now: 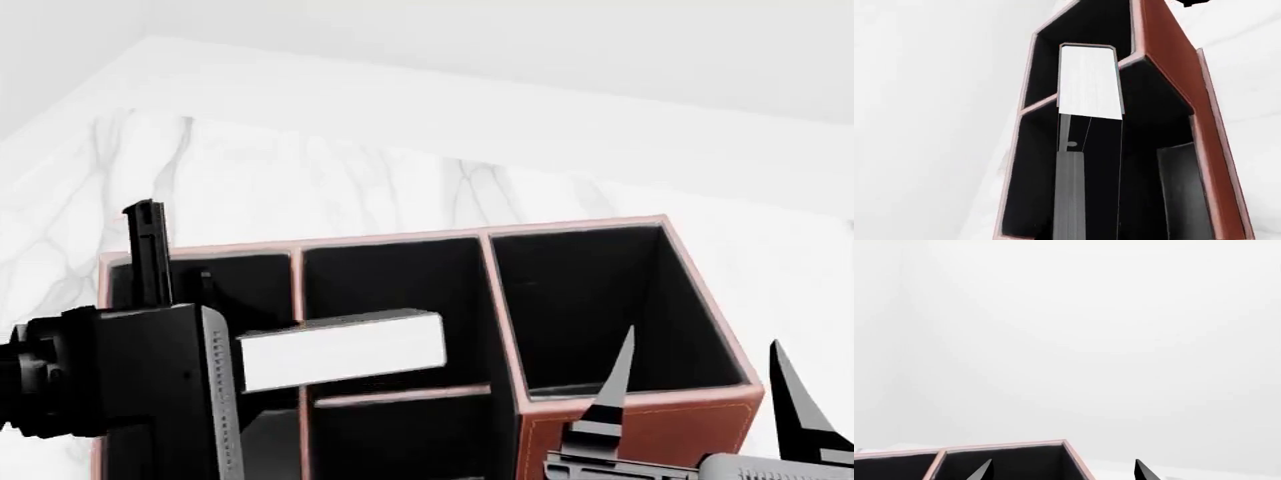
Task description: Pick up the book and place it in the front compartment of the caddy.
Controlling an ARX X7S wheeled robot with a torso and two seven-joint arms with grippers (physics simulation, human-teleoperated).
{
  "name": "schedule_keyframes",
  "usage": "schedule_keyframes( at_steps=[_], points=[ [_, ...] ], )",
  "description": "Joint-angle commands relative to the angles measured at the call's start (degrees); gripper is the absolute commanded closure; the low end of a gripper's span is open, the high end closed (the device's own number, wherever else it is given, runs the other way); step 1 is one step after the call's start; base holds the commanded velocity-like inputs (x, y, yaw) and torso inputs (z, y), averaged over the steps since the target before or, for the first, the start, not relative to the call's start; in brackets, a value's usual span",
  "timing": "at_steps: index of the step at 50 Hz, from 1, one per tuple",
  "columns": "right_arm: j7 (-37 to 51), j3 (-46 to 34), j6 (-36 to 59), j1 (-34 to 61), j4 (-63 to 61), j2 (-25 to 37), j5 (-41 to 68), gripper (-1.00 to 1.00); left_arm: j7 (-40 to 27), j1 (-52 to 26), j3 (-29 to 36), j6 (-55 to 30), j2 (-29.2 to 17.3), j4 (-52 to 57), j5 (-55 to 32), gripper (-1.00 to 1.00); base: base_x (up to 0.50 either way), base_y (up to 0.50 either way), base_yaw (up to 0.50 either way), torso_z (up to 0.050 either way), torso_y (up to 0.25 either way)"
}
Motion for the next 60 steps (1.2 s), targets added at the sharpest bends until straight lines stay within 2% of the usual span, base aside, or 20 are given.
schedule_keyframes(
  at_steps=[1, 15, 35, 60],
  points=[
    [-0.6, 1.7, 0.5, 0.1, 0.1, -1.0, -0.4, -1.00, -0.9, -0.4, -0.2, 11.3, 2.7, -6.1, 6.8, 1.00, 0.00, 0.00, 0.00, 0.000, 0.000],
    [-0.1, 2.4, 0.8, 0.6, 0.1, -0.6, 0.4, -1.00, 0.2, -0.4, -0.3, 20.1, 6.9, -16.2, 6.0, 1.00, 0.00, 0.00, 0.00, 0.000, 0.001],
    [0.4, 2.7, 0.8, 0.8, 0.1, -0.3, 0.9, -1.00, 3.1, 0.3, 0.2, 31.5, 10.0, -29.1, 5.3, 1.00, 0.00, 0.00, 0.00, 0.000, 0.001],
    [1.4, 3.4, 1.5, 1.0, -0.9, 0.3, 1.7, -1.00, 4.6, 0.9, -1.5, 40.9, 16.6, -46.3, 2.0, 1.00, 0.00, 0.00, 0.00, 0.000, 0.001]
  ],
)
